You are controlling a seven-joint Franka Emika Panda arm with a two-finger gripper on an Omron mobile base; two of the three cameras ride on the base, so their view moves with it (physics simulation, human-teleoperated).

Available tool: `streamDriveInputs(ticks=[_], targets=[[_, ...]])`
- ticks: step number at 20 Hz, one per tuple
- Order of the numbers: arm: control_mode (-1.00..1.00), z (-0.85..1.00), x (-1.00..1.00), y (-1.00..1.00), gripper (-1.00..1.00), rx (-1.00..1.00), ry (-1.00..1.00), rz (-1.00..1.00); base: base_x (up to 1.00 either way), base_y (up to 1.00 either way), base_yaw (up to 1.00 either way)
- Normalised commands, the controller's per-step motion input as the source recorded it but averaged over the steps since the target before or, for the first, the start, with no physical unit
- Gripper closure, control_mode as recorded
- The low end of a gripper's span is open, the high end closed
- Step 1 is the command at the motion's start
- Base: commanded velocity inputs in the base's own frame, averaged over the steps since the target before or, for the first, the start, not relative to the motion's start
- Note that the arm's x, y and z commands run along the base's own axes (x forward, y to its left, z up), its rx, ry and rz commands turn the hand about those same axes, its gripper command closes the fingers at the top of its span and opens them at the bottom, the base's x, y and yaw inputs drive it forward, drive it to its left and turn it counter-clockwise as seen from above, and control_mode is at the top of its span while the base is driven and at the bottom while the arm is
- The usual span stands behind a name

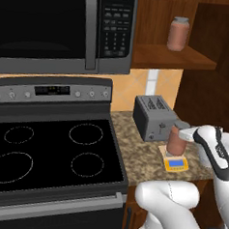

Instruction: Pick the honey bottle and place it on the digital scale for weighing, and close the cabinet.

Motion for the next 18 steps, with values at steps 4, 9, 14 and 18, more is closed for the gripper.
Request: streamDriveInputs(ticks=[4,9,14,18], targets=[[-1.0,-0.2,0.01,0.07,1.0,0.0,0.0,0.0,0.0,0.0,0.0],[-1.0,-0.08,-0.01,0.38,-1.0,-0.04,-0.01,0.0,0.0,0.0,0.0],[-1.0,0.0,-0.04,0.06,-1.0,0.0,-0.04,0.0,0.0,0.0,0.0],[-1.0,0.0,-0.16,0.0,-1.0,0.0,0.0,0.0,0.0,0.0,0.0]])
